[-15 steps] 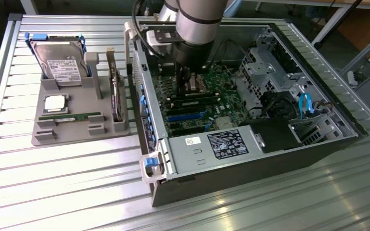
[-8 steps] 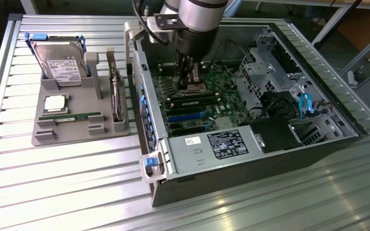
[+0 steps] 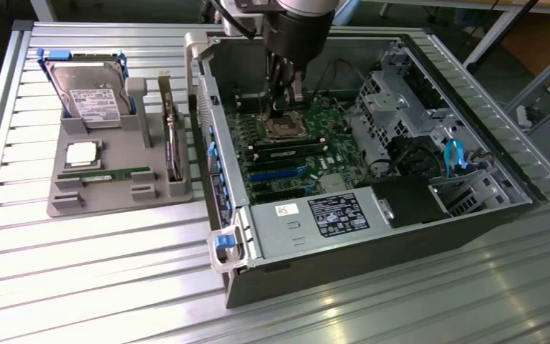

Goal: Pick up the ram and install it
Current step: 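Press down the ram until it locks into place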

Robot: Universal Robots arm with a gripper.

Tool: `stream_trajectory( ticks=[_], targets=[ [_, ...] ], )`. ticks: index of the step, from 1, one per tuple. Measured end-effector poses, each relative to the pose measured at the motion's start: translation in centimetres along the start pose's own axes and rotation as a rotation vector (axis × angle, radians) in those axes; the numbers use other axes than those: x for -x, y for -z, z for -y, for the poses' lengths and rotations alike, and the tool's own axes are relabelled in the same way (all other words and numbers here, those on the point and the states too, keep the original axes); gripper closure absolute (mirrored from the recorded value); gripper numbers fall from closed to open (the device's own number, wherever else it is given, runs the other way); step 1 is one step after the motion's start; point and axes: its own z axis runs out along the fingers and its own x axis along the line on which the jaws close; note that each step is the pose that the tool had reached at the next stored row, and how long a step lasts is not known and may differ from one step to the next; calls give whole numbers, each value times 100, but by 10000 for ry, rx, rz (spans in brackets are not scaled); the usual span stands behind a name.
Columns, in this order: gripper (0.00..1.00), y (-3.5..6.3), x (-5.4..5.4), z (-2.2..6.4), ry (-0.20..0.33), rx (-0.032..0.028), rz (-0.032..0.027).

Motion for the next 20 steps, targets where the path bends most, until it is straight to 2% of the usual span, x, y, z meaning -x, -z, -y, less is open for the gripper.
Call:
stream_trajectory(
  ticks=[1,4,8,12,13,14,20],
  targets=[
    [91,1,1,19,0,2,-2],
    [91,-2,4,158,-1,1,-1],
    [91,-6,10,394,-1,1,-2],
    [91,-9,13,549,-1,1,-2],
    [91,-10,15,630,-2,1,-3],
    [91,-11,16,671,0,1,-4],
    [91,-11,16,671,-1,1,-4]
  ],
)
